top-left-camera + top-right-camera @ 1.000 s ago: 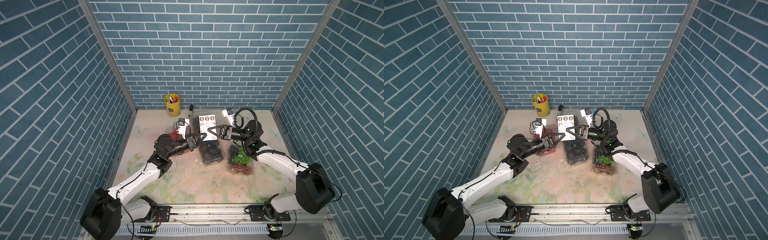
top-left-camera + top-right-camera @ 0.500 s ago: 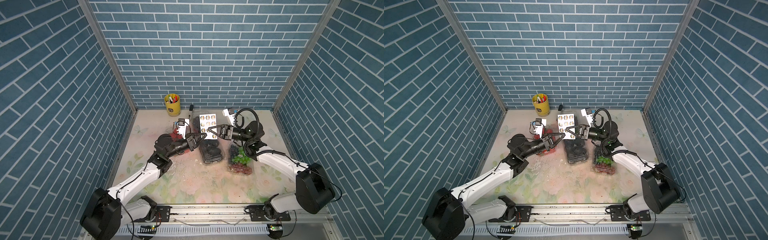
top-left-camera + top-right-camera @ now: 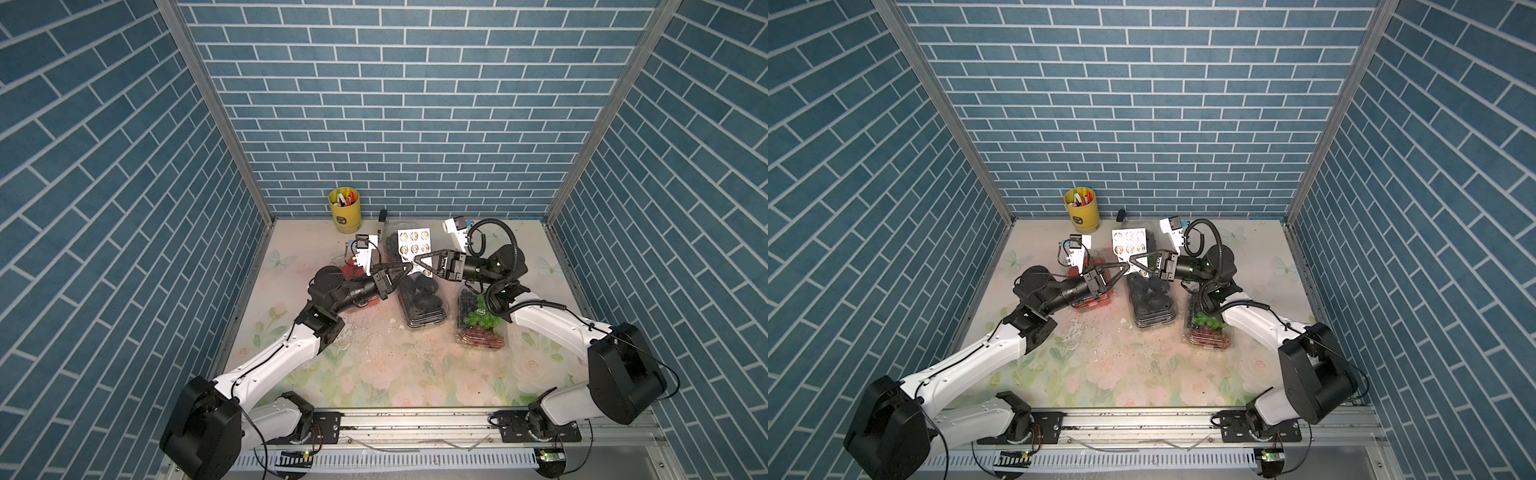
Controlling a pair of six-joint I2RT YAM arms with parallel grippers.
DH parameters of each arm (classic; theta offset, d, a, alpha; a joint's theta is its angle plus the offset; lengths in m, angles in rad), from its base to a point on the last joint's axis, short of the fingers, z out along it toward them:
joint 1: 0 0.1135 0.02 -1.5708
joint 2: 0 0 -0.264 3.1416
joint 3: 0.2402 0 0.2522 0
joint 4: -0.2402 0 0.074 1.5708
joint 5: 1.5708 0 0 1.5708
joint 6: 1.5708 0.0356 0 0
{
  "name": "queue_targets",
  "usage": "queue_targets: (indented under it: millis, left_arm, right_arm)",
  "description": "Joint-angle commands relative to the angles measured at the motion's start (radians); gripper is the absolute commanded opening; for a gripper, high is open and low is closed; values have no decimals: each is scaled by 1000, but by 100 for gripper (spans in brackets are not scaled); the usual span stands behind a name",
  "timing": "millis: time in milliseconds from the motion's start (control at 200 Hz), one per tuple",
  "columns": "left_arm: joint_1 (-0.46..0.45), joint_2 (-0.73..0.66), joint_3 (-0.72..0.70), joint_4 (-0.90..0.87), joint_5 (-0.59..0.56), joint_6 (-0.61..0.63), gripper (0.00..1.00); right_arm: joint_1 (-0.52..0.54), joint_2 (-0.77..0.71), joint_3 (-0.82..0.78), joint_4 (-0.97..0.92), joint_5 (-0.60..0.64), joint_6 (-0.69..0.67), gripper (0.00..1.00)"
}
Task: Label fruit boxes
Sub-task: Adjust the label sticker.
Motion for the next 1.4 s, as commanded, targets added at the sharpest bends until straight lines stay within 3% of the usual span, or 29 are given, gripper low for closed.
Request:
queue_targets:
  millis: [0,1395]
  left_arm:
    - [4,-22,12,39,5,13,1]
    - [21,-15,19,-13,-14,34,2]
  right_arm:
    - [7,19,-6,30,-19,36,0]
    - [23,41,-3,97,-65,80,0]
